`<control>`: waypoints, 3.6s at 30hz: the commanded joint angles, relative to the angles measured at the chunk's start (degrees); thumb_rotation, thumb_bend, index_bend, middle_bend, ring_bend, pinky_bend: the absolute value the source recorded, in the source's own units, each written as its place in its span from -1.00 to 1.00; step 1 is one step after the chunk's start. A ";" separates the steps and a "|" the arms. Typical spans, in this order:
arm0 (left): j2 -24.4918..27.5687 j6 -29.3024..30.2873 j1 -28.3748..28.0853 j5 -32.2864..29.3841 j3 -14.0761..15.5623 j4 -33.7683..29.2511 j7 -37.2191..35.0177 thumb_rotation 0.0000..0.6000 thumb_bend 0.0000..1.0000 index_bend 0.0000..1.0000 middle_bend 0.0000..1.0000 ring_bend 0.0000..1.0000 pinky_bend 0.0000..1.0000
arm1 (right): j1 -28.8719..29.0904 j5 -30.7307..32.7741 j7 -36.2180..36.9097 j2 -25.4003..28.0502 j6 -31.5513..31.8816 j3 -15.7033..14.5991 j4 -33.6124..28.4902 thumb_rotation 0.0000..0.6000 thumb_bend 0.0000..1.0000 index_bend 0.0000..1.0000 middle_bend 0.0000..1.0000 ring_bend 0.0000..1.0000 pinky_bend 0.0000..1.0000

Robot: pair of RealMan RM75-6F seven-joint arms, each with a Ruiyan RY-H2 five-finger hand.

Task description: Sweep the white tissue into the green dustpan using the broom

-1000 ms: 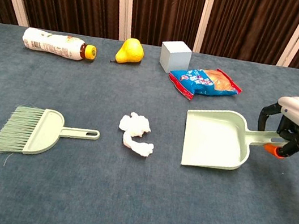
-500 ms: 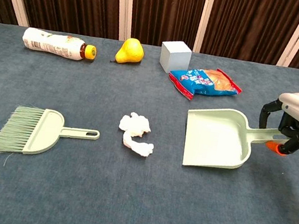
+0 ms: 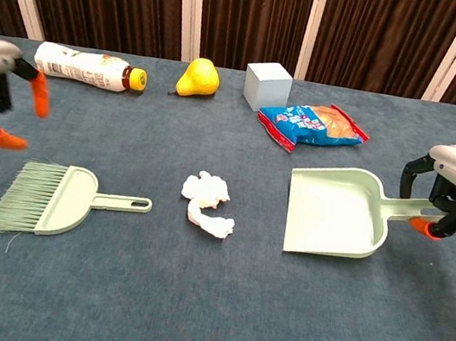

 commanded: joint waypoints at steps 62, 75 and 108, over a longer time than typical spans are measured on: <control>-20.07 5.43 -10.25 -3.71 -0.18 12.52 -0.62 1.00 0.29 0.56 1.00 1.00 1.00 | 0.67 0.17 -0.86 0.82 -0.41 -0.68 0.63 1.00 0.06 0.63 0.95 0.99 0.85; -22.58 4.57 -13.42 -1.31 -2.85 11.27 -0.89 1.00 0.30 0.56 1.00 1.00 1.00 | 2.21 1.30 -6.31 0.51 -0.59 -1.38 -1.38 1.00 0.06 0.63 0.95 0.99 0.85; -42.70 3.18 -23.27 7.15 -12.87 24.60 -15.50 1.00 0.19 0.55 1.00 1.00 1.00 | 2.75 2.91 -5.60 3.53 -1.17 -1.75 -3.77 1.00 0.06 0.67 0.95 0.99 0.85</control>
